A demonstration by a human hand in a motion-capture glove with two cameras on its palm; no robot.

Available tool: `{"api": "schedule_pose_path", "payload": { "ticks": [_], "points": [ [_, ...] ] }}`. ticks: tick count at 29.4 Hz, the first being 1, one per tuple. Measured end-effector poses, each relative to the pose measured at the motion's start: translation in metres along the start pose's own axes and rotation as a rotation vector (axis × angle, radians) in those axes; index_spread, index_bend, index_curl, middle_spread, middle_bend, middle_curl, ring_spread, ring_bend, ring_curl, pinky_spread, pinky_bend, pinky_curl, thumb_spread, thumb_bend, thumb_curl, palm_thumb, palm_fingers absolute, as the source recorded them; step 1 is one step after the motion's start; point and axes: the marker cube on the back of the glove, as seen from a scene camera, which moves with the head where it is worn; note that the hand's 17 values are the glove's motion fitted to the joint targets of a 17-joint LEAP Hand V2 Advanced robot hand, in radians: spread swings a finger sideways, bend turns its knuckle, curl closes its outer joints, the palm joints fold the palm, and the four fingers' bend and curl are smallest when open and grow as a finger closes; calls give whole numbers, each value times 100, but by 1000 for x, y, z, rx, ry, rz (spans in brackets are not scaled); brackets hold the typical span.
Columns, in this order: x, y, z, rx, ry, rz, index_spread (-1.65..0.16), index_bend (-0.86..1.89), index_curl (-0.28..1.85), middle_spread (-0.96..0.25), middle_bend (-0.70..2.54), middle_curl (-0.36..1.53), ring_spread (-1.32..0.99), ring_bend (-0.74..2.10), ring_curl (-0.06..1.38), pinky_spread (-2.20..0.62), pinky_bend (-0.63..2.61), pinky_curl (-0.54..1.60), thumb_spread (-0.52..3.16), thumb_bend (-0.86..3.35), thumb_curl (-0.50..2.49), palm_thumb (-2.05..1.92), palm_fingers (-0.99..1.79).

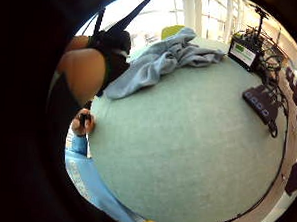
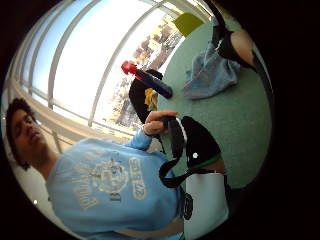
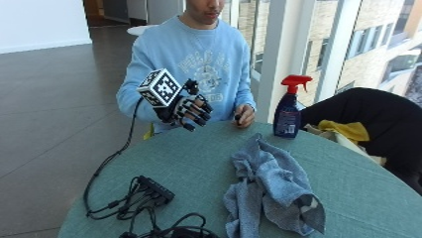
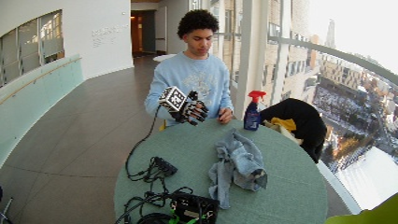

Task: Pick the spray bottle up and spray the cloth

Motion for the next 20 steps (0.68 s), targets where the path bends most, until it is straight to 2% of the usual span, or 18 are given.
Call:
{"api": "schedule_pose_path", "payload": {
  "ticks": [10, 20],
  "points": [
    [32, 35, -8, 17, 30, 57, -29, 14, 33, -8, 23, 44, -6, 36, 37, 23, 17, 29, 111, -2, 44, 73, 88],
    [37, 43, -5, 14, 10, 88, -29, 14, 33, -8, 23, 44, -6, 37, 37, 23, 16, 29, 112, -2, 42, 74, 88]
  ]
}}
